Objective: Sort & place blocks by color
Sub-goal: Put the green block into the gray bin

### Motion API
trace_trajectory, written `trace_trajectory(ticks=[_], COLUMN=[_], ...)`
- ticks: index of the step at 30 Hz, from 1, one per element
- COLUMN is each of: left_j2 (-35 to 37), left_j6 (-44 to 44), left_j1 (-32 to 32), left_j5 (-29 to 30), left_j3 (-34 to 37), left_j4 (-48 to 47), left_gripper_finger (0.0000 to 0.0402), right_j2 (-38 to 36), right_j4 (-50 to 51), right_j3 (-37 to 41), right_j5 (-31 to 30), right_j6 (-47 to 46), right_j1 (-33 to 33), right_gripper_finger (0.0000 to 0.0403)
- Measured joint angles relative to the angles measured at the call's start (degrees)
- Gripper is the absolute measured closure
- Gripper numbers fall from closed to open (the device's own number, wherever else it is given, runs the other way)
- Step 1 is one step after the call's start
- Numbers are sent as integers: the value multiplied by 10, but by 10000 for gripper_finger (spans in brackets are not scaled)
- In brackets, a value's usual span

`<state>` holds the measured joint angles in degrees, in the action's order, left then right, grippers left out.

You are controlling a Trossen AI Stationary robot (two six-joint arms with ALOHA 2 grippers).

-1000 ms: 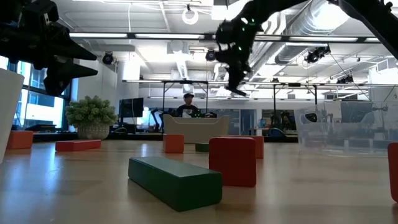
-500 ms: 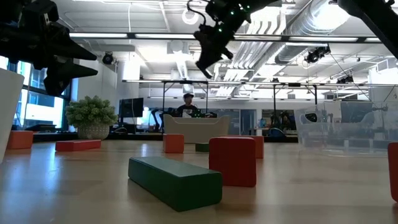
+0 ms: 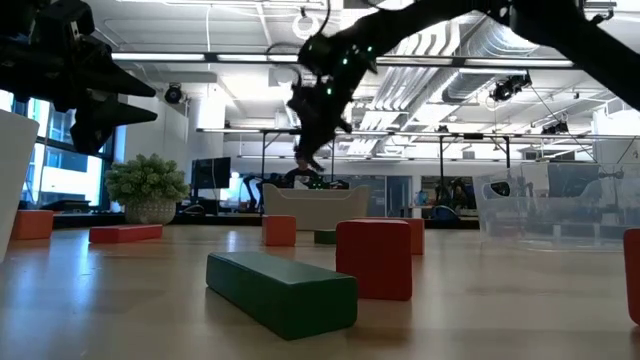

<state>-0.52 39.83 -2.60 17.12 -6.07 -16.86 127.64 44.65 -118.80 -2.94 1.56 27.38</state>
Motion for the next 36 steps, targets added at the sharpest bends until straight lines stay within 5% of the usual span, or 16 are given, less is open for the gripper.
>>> trace_trajectory(ticks=[29, 36], left_j2=[0, 0], left_j6=[0, 0], left_j1=[0, 0], left_j5=[0, 0], left_j3=[0, 0], left_j4=[0, 0], left_gripper_finger=[245, 245], right_j2=[71, 73], right_j4=[70, 71], right_j3=[0, 0], right_j5=[-5, -33], right_j6=[23, 14], right_j1=[1, -1], right_gripper_finger=[328, 279])
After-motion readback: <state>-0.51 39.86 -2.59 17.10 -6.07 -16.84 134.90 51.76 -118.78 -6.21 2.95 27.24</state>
